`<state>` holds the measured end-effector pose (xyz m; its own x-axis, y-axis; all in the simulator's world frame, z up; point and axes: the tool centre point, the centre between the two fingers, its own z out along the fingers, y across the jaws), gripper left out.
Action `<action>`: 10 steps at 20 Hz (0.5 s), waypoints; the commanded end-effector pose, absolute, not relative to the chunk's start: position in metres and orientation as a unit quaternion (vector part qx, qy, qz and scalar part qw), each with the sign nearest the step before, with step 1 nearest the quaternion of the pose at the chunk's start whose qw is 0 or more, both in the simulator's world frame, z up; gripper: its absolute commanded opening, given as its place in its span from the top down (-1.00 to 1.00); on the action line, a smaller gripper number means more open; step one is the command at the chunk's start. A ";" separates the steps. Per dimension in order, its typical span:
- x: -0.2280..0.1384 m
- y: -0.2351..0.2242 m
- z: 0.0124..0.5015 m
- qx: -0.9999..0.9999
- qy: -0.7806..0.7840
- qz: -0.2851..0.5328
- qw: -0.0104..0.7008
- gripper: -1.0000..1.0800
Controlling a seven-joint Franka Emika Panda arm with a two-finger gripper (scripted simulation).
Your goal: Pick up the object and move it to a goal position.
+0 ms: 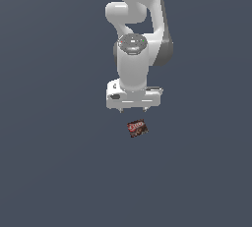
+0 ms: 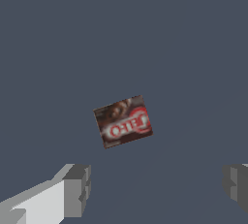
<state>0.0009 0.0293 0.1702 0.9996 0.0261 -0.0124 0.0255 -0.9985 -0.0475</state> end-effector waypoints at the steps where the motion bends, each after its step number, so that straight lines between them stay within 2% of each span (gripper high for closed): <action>1: 0.001 0.029 0.170 -1.000 -0.013 0.006 0.024 -0.92; 10: 0.013 0.018 0.177 -1.000 0.005 -0.003 0.026 -0.92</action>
<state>0.0109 0.0204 0.1754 1.0000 -0.0036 0.0023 -0.0035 -0.9987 -0.0515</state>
